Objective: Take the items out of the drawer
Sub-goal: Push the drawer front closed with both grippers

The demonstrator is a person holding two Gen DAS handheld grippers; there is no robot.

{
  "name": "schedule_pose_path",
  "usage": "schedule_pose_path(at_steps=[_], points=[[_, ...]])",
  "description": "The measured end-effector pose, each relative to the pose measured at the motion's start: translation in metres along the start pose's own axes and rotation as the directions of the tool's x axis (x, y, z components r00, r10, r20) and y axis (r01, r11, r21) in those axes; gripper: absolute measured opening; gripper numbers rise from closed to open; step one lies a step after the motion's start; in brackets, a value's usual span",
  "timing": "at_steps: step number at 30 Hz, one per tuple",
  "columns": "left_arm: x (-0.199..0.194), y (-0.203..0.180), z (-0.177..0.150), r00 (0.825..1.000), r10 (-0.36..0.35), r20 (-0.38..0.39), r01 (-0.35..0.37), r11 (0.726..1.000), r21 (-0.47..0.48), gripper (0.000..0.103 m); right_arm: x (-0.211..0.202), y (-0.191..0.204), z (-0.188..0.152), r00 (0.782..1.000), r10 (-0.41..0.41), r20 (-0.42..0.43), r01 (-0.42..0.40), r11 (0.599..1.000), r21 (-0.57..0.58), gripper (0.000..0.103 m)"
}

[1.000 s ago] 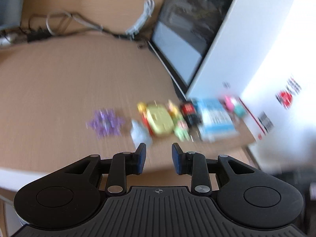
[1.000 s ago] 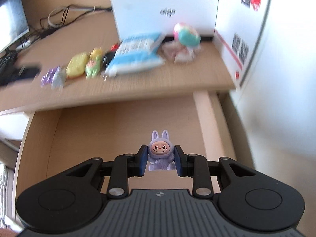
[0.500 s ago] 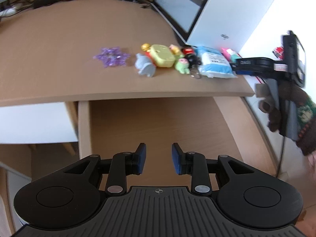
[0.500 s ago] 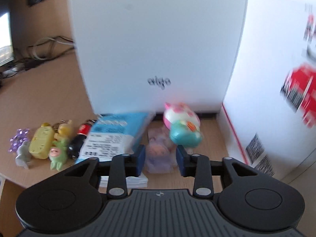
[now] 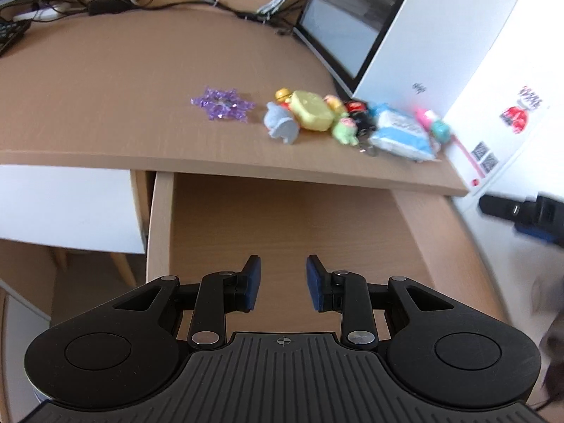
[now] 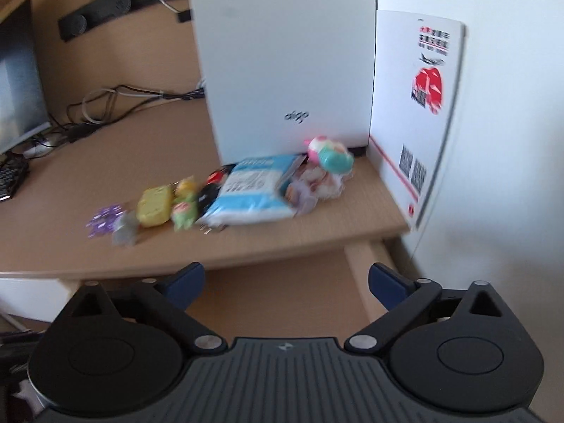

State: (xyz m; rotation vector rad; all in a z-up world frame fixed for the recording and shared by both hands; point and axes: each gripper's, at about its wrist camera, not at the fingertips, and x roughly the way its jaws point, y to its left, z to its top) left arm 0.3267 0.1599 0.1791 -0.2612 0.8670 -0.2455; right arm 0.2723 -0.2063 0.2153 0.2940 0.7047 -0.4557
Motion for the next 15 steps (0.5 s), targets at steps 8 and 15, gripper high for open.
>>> schedule_pose_path(at_steps=[8,15], points=[[-0.06,-0.041,-0.056,0.988,0.045,0.149,-0.048,0.999,0.018,0.031,-0.071,-0.003,-0.048,0.986,0.122,0.115,-0.121,0.993,-0.009,0.103],[-0.106,-0.093,-0.162,0.941,0.122,0.317,-0.153,0.985,0.075,0.031,-0.13,-0.045,-0.144,0.941,0.224,0.254,-0.217,0.975,-0.055,0.103]])
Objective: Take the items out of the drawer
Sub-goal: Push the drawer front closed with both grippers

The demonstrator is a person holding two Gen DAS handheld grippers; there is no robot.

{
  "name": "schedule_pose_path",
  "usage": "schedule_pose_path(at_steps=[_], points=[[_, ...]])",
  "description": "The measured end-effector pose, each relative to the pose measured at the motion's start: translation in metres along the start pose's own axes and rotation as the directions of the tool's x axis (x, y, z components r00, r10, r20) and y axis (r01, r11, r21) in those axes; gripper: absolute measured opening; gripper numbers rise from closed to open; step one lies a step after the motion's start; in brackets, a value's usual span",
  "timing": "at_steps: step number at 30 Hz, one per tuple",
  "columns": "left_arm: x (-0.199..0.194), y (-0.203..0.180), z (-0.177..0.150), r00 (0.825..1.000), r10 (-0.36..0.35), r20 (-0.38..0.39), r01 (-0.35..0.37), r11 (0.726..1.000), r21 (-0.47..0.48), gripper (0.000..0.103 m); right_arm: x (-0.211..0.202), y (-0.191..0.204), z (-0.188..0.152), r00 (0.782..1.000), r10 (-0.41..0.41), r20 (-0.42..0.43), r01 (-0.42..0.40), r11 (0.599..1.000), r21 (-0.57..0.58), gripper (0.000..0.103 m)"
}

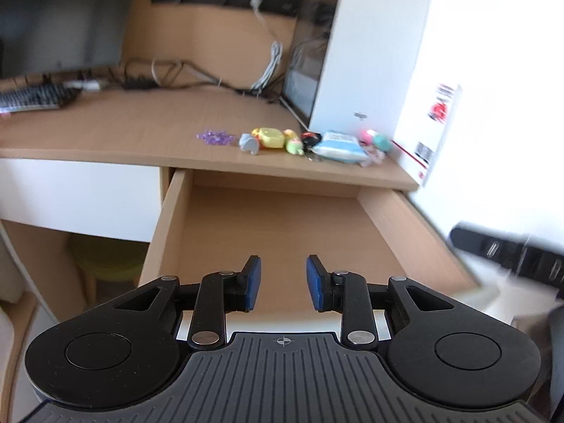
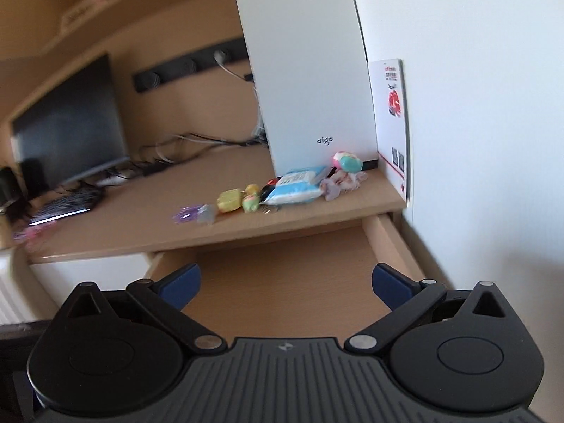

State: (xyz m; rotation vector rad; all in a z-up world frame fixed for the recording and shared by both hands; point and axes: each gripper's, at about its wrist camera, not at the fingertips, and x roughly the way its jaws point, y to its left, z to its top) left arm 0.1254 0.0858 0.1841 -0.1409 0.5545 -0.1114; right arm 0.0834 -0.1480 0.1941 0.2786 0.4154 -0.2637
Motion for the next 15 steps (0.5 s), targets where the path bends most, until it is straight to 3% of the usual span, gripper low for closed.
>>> schedule_pose_path(at_steps=[4,6,9,12,15], points=[[-0.008,-0.026,-0.05,0.995,0.079,-0.064,-0.074,0.995,0.07,0.031,-0.021,-0.016,-0.063,0.997,-0.048,-0.063,0.049,0.999,0.001,0.103],[-0.007,-0.033,-0.067,0.992,0.108,-0.063,-0.101,0.989,0.112,0.031,-0.028,-0.026,-0.085,0.993,-0.1,-0.059,0.102,0.994,0.04,0.103],[0.003,-0.039,-0.092,0.987,0.154,-0.043,-0.144,0.973,0.182,0.032,-0.027,-0.031,-0.11,0.988,-0.15,-0.024,0.149,0.989,-0.018,0.103],[0.018,-0.037,-0.109,0.984,0.176,-0.035,-0.167,0.97,0.177,0.032,-0.021,-0.031,-0.13,0.986,-0.167,0.019,0.169,0.98,-0.107,0.103],[0.027,-0.033,-0.119,0.98,0.195,0.029,-0.197,0.969,0.147,0.032,-0.002,-0.033,-0.14,0.981,-0.192,0.023,0.194,0.973,-0.127,0.103]])
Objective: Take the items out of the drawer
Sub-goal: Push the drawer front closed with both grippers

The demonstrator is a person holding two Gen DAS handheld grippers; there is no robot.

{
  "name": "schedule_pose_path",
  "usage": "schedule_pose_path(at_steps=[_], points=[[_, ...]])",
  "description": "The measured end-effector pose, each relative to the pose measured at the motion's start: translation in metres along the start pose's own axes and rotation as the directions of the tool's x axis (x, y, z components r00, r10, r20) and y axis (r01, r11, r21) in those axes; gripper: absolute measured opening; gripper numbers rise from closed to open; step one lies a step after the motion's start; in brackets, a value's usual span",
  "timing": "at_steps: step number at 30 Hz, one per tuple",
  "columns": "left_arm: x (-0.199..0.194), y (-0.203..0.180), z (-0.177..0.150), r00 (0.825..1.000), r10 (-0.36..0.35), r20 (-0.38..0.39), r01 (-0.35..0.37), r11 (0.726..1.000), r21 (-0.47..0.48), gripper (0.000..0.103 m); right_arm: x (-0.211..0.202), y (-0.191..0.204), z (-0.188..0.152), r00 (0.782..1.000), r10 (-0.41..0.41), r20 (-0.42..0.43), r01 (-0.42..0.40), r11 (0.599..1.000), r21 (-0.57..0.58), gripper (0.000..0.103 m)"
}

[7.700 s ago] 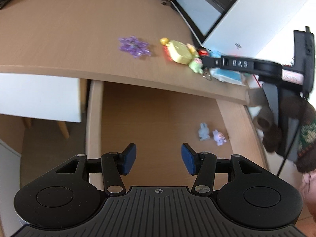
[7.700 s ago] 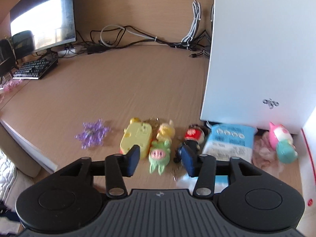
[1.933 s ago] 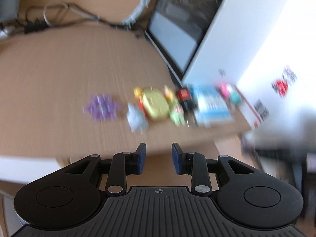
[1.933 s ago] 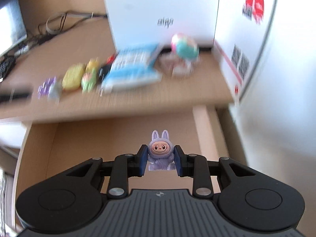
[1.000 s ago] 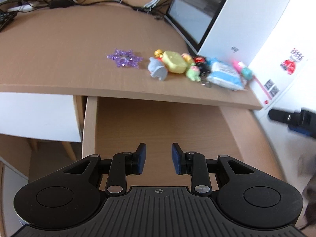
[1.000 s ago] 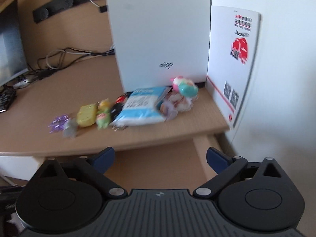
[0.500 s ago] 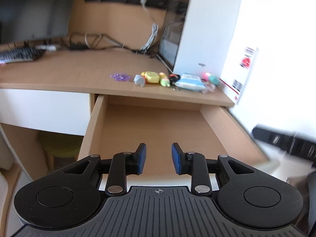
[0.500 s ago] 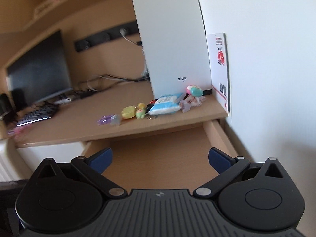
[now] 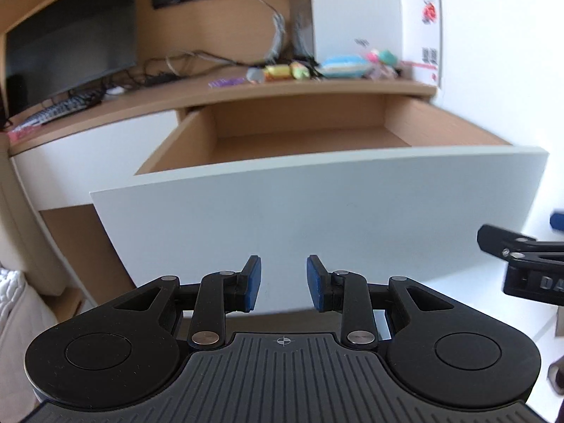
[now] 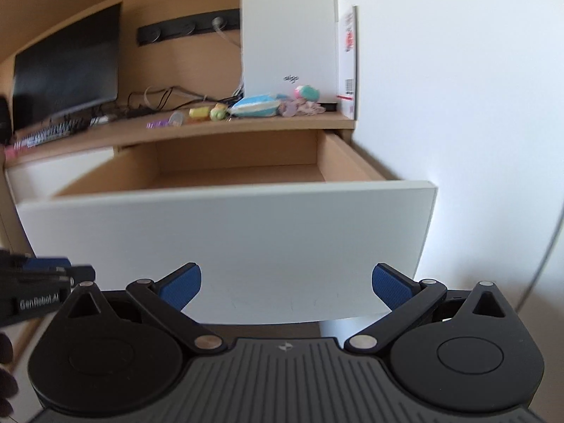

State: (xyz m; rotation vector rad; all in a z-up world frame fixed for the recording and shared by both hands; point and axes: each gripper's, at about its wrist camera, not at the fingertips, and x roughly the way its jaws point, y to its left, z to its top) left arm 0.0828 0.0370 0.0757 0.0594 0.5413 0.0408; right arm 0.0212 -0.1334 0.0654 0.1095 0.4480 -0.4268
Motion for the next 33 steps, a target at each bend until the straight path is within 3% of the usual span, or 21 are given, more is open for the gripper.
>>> schedule_pose_path(at_steps=[4,9,16,33], points=[[0.01,-0.001,-0.01,0.995,0.038,0.094,-0.034,0.998,-0.047,0.032,0.028,0.007,-0.008,1.0,0.026,-0.017,-0.026,0.999,0.046,0.103],[0.019,-0.008,-0.013,0.986,0.07,0.154,-0.063,0.997,-0.054,0.032,0.039,0.014,-0.01,0.999,-0.025,0.032,0.024,0.999,0.027,0.103],[0.026,-0.014,-0.008,0.985,0.06,0.159,-0.054,0.998,-0.04,0.035,0.053,0.014,-0.005,0.999,-0.001,0.037,0.0,1.0,0.025,0.103],[0.082,0.009,0.029,0.993,-0.018,0.116,0.023,0.999,-0.044,0.035,0.114,0.028,0.025,0.997,-0.075,0.0,0.075,0.997,0.001,0.103]])
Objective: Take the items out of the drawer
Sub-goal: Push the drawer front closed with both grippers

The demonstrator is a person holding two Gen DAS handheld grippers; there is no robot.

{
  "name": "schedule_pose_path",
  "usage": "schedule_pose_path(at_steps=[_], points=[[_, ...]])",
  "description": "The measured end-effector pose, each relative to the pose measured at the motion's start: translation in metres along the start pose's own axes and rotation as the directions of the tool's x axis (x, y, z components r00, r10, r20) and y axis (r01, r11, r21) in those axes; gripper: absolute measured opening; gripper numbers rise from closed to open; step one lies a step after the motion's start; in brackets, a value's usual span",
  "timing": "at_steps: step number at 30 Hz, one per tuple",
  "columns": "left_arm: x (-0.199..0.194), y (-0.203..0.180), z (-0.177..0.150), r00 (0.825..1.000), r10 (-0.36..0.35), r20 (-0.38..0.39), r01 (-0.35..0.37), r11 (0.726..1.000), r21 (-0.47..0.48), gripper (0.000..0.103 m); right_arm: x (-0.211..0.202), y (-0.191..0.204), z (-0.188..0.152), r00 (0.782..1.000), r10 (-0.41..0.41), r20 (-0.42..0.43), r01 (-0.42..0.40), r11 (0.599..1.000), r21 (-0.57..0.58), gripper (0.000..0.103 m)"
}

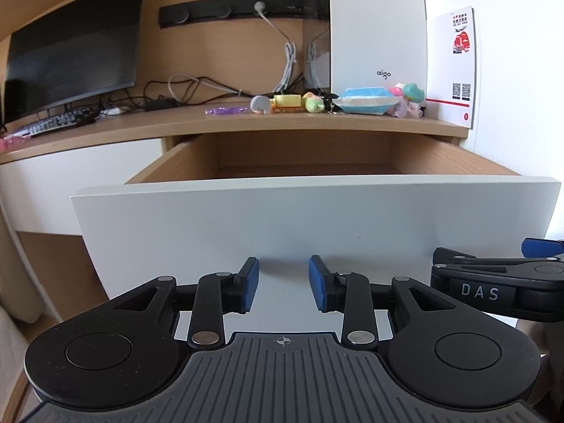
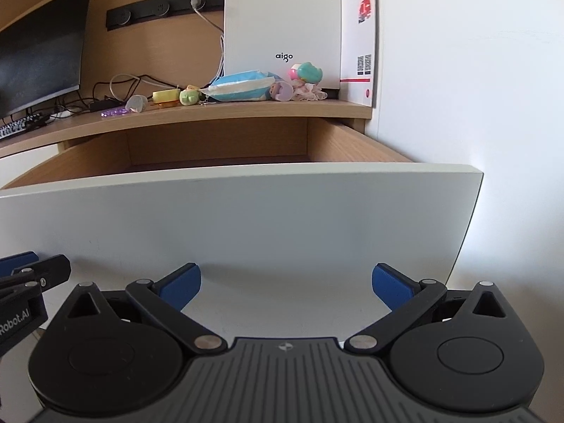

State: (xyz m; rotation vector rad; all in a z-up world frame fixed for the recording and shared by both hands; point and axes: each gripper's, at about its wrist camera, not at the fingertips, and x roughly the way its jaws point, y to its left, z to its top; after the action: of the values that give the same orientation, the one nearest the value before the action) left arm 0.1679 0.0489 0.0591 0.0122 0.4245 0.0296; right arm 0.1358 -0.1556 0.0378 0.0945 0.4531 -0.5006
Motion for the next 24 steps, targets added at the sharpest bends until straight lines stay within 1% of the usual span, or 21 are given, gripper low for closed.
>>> schedule_pose_path(at_steps=[8,13,17,20,21,22,23,24], points=[[0.032,0.006,0.016,1.0,-0.025,-0.011,0.025,1.0,0.002,0.035,0.029,0.008,0.015,0.999,-0.051,-0.005,0.051,0.999,-0.004,0.103],[0.052,0.006,0.025,0.999,-0.022,-0.024,0.022,1.0,0.007,0.035,0.05,0.01,0.024,0.999,-0.031,-0.024,0.031,1.0,-0.001,0.103],[0.07,0.003,0.029,1.0,-0.006,-0.029,0.007,1.0,0.01,0.035,0.066,0.011,0.029,1.0,-0.013,-0.004,0.013,1.0,-0.016,0.103],[0.084,0.003,0.03,1.0,0.004,-0.018,-0.004,1.0,-0.004,0.035,0.078,0.011,0.029,0.999,0.004,0.037,-0.002,0.999,-0.036,0.103],[0.089,0.002,0.03,1.0,0.016,-0.013,-0.016,1.0,-0.008,0.035,0.083,0.012,0.029,0.999,-0.007,0.049,0.01,0.998,-0.058,0.103],[0.093,0.0,0.031,1.0,0.028,-0.012,-0.028,1.0,-0.006,0.035,0.087,0.013,0.029,0.998,-0.036,0.055,0.04,0.996,-0.077,0.103],[0.099,-0.001,0.032,0.999,0.041,-0.016,-0.041,0.999,-0.006,0.035,0.091,0.011,0.031,0.996,-0.059,0.059,0.064,0.995,-0.073,0.103],[0.104,-0.002,0.034,0.999,0.05,-0.022,-0.05,0.999,-0.013,0.035,0.094,0.007,0.033,0.997,-0.057,0.06,0.06,0.997,-0.055,0.103]])
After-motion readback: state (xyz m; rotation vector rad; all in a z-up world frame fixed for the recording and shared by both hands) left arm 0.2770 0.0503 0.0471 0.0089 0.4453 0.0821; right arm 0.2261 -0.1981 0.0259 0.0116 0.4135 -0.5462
